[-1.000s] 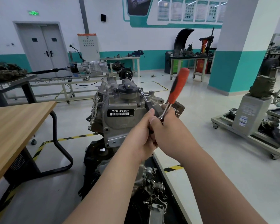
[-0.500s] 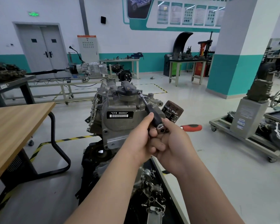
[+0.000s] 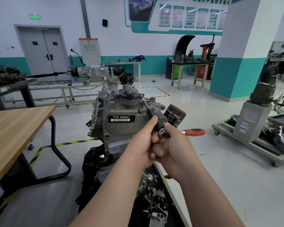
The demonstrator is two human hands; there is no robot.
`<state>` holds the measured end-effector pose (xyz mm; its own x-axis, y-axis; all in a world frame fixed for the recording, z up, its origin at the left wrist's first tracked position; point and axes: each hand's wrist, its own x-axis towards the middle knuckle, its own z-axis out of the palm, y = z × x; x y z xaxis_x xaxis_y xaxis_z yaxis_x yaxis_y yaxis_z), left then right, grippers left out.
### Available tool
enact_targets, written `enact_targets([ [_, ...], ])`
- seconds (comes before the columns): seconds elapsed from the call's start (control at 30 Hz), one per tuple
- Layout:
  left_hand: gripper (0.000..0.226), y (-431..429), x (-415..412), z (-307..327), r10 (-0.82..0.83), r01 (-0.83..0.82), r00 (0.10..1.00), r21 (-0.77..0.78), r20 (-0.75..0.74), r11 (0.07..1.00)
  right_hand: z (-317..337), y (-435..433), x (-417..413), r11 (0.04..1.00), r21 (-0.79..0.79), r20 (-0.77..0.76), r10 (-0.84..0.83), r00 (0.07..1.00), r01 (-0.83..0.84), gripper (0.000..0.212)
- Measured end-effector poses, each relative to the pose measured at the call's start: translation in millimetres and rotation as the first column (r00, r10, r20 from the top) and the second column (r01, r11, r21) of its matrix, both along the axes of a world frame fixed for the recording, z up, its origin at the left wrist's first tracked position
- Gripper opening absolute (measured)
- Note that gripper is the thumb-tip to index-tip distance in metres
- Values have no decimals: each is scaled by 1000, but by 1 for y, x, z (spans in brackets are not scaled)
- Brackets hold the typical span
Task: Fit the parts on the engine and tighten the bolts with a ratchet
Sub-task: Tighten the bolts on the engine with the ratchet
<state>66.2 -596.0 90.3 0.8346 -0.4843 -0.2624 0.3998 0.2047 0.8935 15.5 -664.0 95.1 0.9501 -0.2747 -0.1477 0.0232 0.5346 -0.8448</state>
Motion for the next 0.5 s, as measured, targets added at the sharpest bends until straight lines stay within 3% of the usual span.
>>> enact_targets([
  [0.07, 63, -2, 0, 2, 6, -6, 1000, -11, -13, 1000, 1, -3, 2, 935, -344, -39, -103, 994, 83, 38],
  [0.17, 42, -2, 1, 3, 32, -33, 999, -80, -20, 996, 4, -6, 2, 689, -714, 24, -152, 988, 124, 23],
  [0.23, 31, -1, 2, 4, 33, -34, 999, -119, -11, 992, 6, -5, 1, 531, -834, 76, -159, 984, 151, 27],
  [0.4, 44, 2, 8, -2, -52, 50, 999, -166, -3, 985, 11, 5, -4, -40, -991, 137, -253, 958, 131, 42],
  [0.43, 50, 3, 10, -3, -63, 63, 998, -175, 4, 983, 11, 6, -4, -110, -986, 153, -251, 956, 129, 40],
  [0.5, 53, 3, 11, -3, -70, 70, 998, -165, 10, 984, 13, 7, -3, -160, -980, 157, -236, 959, 121, 37],
])
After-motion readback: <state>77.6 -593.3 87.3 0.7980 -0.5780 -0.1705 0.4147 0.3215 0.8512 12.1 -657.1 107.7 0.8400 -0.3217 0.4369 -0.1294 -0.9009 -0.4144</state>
